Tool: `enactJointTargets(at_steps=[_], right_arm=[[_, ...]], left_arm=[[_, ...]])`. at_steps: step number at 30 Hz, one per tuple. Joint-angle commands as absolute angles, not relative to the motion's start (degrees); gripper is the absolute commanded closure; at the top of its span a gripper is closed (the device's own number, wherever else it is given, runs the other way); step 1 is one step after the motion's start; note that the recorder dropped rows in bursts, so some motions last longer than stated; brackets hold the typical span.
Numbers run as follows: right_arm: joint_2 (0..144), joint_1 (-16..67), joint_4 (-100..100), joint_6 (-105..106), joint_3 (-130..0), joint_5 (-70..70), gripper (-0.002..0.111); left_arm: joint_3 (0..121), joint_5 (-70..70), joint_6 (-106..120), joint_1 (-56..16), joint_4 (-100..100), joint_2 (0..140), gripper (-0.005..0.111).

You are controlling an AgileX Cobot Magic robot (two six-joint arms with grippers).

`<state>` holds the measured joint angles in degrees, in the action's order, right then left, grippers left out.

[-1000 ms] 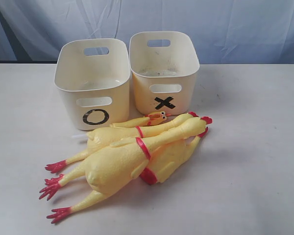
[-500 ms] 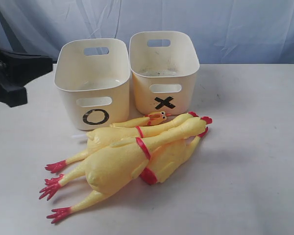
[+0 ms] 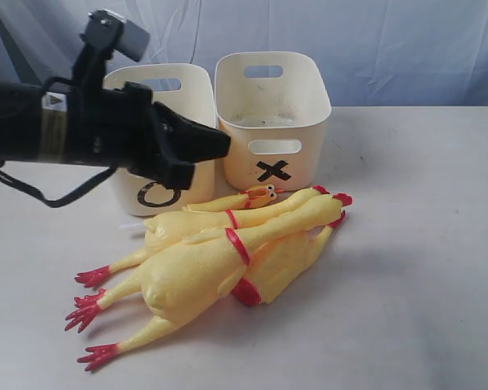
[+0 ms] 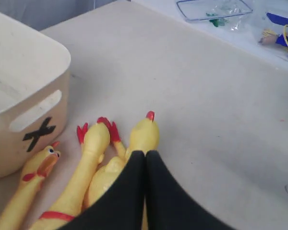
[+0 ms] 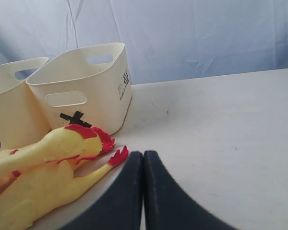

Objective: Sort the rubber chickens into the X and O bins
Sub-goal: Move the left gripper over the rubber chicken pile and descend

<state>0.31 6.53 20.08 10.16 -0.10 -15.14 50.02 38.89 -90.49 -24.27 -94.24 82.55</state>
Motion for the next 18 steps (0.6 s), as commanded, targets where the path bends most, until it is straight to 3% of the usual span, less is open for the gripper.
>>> enactJointTargets(at_steps=[1,5,18], right_arm=[[0.0,6.76,20.21,10.26,0.0,-14.79,0.109],[0.0,6.76,20.21,10.26,0.0,-14.79,0.109],[0.0,7.69,20.21,10.26,0.0,-14.78,0.109]], left_arm=[[53.43,33.09,-96.69,-30.49,-99.95,87.88,0.107],[54.55,25.3,-93.04,-35.17,-99.95,91.09,0.107],[55.3,25.68,-92.54,-35.49,-94.64,96.62,0.107]])
